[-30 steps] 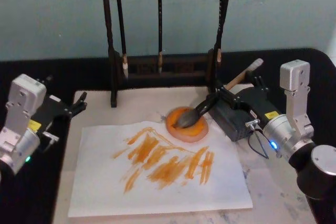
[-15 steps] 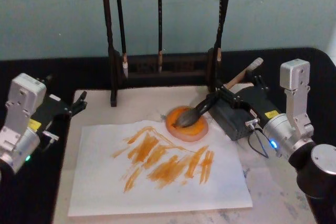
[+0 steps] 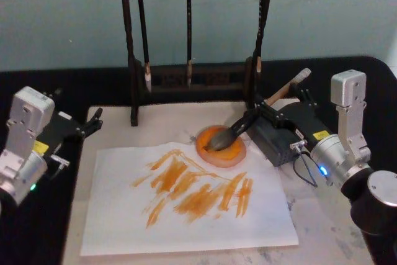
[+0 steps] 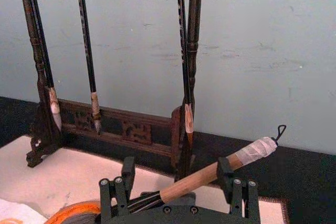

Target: Pick up the brush from the inkstone, write on the paper, then place the brush back to its original position.

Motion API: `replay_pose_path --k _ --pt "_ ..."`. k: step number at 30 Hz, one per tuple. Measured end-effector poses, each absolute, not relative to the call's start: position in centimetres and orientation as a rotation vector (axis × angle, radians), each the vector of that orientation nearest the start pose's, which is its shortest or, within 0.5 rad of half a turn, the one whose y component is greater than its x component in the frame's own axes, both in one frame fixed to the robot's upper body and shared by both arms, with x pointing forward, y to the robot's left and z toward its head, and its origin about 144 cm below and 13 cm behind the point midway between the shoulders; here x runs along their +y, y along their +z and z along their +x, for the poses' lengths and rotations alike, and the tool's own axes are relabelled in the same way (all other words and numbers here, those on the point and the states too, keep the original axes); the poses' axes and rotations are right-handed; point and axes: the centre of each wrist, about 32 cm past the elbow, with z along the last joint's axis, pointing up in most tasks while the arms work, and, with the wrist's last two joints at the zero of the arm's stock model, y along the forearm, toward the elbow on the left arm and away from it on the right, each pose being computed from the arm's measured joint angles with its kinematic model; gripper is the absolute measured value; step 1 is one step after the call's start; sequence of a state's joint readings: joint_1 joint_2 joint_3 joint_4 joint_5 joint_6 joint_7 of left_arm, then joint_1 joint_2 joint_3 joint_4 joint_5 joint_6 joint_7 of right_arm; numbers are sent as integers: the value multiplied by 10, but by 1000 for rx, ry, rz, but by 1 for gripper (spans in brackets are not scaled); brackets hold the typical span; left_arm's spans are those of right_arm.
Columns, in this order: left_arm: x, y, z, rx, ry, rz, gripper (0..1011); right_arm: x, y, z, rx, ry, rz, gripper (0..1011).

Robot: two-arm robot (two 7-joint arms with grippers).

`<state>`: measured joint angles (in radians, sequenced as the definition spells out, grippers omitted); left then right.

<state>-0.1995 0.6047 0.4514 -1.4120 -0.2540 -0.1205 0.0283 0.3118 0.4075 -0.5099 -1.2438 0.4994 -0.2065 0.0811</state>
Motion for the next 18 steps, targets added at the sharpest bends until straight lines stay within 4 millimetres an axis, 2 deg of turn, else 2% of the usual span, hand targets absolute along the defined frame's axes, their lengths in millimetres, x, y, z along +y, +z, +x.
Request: replay_pose_path --k 18 --pt "310 1140 489 -285 1248 304 1001 -248 1119 519 -12 -1179 -4 1000"
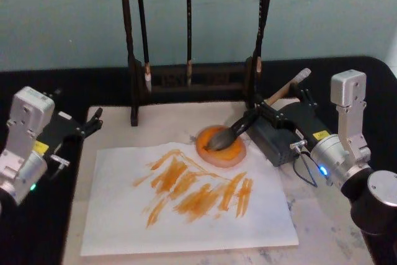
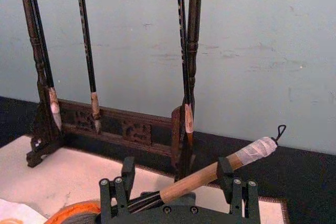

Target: Pick up the brush from the inkstone, write on the paper, then place the brush back to its original position.

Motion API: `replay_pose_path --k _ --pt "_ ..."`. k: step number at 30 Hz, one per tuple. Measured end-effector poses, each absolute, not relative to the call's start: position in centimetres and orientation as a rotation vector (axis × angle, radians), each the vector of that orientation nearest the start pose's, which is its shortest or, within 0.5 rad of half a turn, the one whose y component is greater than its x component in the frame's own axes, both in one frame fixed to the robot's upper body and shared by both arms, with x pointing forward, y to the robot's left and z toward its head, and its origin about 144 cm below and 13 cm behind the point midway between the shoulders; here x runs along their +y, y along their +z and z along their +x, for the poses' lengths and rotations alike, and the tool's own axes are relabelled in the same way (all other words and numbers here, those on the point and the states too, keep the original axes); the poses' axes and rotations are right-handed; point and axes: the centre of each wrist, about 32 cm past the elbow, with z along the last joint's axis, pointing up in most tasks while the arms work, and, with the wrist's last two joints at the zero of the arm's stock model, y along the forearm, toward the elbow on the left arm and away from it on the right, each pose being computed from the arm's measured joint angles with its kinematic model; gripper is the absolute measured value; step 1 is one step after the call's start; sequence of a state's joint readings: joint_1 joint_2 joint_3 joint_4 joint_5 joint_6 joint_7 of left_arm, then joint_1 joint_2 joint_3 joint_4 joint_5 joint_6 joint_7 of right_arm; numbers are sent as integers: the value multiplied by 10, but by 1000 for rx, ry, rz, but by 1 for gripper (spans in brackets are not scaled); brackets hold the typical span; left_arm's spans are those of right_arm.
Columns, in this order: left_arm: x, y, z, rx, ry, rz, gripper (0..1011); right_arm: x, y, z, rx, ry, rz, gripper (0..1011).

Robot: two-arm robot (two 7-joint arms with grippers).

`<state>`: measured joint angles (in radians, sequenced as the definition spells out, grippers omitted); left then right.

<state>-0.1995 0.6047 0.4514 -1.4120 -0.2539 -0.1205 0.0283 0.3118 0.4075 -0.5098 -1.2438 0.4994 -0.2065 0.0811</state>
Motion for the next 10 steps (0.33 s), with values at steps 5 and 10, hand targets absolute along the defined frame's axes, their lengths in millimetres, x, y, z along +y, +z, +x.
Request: replay_pose_path --k 5,10 --pt "310 1140 489 -285 1248 304 1001 -248 1119 519 -12 -1179 -4 1000" --pt "310 1140 489 -285 1248 304 1001 -248 1119 519 -12 -1179 -4 1000"
